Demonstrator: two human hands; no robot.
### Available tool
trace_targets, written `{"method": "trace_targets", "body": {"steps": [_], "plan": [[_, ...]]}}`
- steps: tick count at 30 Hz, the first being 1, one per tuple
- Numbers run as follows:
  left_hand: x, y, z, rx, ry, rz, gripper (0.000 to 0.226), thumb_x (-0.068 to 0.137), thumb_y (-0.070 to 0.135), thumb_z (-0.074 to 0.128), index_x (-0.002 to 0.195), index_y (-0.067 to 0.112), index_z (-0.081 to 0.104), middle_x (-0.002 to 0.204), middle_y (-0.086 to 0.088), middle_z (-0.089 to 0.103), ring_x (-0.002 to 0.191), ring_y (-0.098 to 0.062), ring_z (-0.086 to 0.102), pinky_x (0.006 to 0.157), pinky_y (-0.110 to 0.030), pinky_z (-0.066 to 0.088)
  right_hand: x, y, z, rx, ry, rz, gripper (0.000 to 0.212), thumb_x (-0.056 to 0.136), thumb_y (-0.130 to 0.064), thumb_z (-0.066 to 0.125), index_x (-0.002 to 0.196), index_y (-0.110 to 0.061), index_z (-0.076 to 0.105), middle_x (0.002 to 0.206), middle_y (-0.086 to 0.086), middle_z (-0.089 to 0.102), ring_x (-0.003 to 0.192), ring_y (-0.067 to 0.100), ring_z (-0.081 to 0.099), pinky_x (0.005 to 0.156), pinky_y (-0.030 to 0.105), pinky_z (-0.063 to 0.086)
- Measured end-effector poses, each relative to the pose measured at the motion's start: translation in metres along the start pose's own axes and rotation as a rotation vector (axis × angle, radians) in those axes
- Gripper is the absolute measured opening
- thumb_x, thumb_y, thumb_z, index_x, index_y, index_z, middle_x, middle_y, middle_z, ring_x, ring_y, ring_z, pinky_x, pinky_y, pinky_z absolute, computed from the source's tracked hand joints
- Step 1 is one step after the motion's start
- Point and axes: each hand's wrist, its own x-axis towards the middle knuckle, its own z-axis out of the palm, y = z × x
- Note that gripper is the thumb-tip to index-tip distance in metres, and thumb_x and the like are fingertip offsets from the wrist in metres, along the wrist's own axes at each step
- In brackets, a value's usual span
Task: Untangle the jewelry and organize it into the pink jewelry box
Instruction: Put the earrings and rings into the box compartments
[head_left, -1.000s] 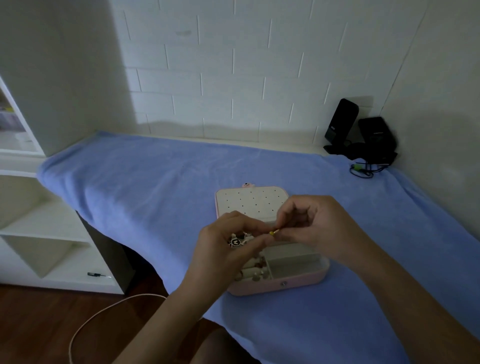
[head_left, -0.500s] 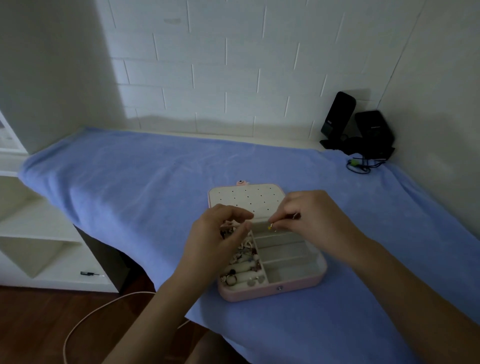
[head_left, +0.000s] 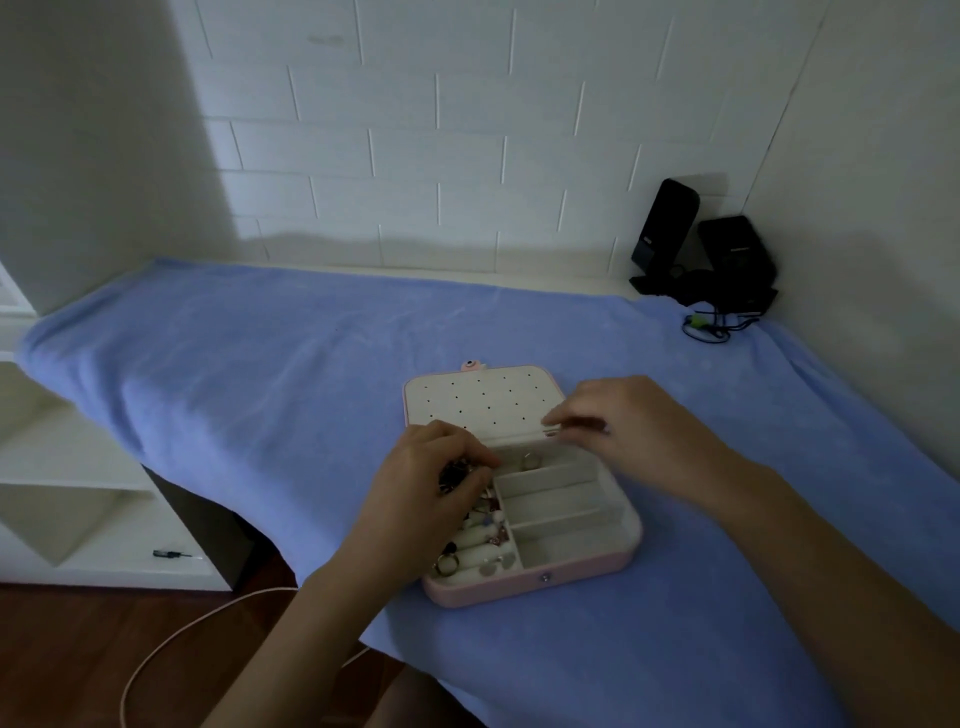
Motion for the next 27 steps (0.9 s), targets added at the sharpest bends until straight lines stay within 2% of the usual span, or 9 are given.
{"method": "trace_targets", "body": {"steps": [3, 6, 9, 11, 13, 16, 20, 27], "plan": [[-0.001, -0.001, -0.001, -0.01, -0.013, 0.013, 0.015, 0.087, 0.021, 0.062, 0.086, 0.036, 0.062, 0.095, 0.018, 0.058, 0.099, 0.003, 0.046, 0.078, -0.002, 0.031, -0.007, 0.021, -0.027, 0.01, 0.015, 0.188, 0.018, 0.089, -0.009, 0.06, 0.1, -0.016, 0.073, 0.088, -0.007, 0.071, 0.07, -0.005, 0.058, 0.072, 0.003, 0.041], [-0.003, -0.002, 0.0, -0.013, -0.013, 0.014, 0.01, 0.088, 0.022, 0.062, 0.088, 0.031, 0.066, 0.096, 0.017, 0.058, 0.1, 0.002, 0.045, 0.079, -0.002, 0.031, -0.02, 0.047, -0.047, 0.03, -0.121, 0.346, 0.024, 0.092, -0.009, 0.054, 0.099, -0.026, 0.07, 0.085, -0.014, 0.068, 0.072, -0.004, 0.062, 0.069, 0.013, 0.047], [-0.003, -0.003, 0.001, -0.019, -0.011, 0.014, 0.01, 0.087, 0.023, 0.062, 0.09, 0.03, 0.068, 0.096, 0.018, 0.058, 0.1, 0.003, 0.045, 0.08, -0.002, 0.031, -0.032, 0.062, -0.055, 0.004, -0.368, 0.397, 0.021, 0.081, -0.022, 0.072, 0.095, -0.037, 0.068, 0.087, -0.013, 0.069, 0.075, 0.0, 0.063, 0.073, 0.018, 0.049], [-0.003, -0.003, 0.002, -0.024, -0.011, 0.011, 0.012, 0.087, 0.023, 0.062, 0.089, 0.033, 0.067, 0.097, 0.018, 0.058, 0.101, 0.002, 0.045, 0.081, -0.002, 0.031, -0.04, 0.065, -0.055, 0.059, -0.432, 0.433, 0.029, 0.068, -0.028, 0.083, 0.093, -0.034, 0.069, 0.085, -0.011, 0.069, 0.071, 0.002, 0.063, 0.071, 0.021, 0.05], [-0.003, -0.003, 0.002, -0.027, -0.008, 0.005, 0.014, 0.088, 0.022, 0.061, 0.087, 0.036, 0.065, 0.097, 0.019, 0.058, 0.102, 0.002, 0.046, 0.081, -0.002, 0.031, -0.046, 0.066, -0.054, 0.118, -0.457, 0.472, 0.03, 0.065, -0.027, 0.086, 0.09, -0.027, 0.068, 0.083, -0.005, 0.07, 0.065, 0.006, 0.063, 0.066, 0.024, 0.051], [-0.003, -0.004, 0.003, -0.032, 0.0, -0.005, 0.015, 0.088, 0.02, 0.061, 0.087, 0.034, 0.066, 0.097, 0.02, 0.058, 0.102, 0.002, 0.046, 0.08, -0.002, 0.031, -0.051, 0.069, -0.052, 0.18, -0.437, 0.505, 0.022, 0.067, -0.02, 0.084, 0.084, -0.019, 0.07, 0.078, 0.003, 0.071, 0.062, 0.01, 0.063, 0.061, 0.02, 0.05], [-0.003, -0.003, 0.004, -0.027, 0.004, -0.014, 0.015, 0.088, 0.019, 0.061, 0.087, 0.034, 0.066, 0.097, 0.02, 0.058, 0.102, 0.001, 0.046, 0.08, -0.002, 0.032, -0.054, 0.065, -0.051, 0.161, -0.396, 0.491, 0.012, 0.071, -0.014, 0.081, 0.079, -0.022, 0.073, 0.074, -0.002, 0.073, 0.068, 0.009, 0.068, 0.064, 0.019, 0.051], [-0.003, -0.002, 0.004, -0.032, 0.012, -0.018, 0.017, 0.088, 0.018, 0.061, 0.087, 0.034, 0.066, 0.096, 0.019, 0.058, 0.101, 0.001, 0.047, 0.079, -0.005, 0.034, -0.059, 0.05, -0.051, 0.228, -0.237, 0.436, 0.018, 0.073, -0.008, 0.077, 0.076, -0.026, 0.077, 0.076, -0.01, 0.074, 0.074, 0.001, 0.068, 0.073, 0.014, 0.051]]}}
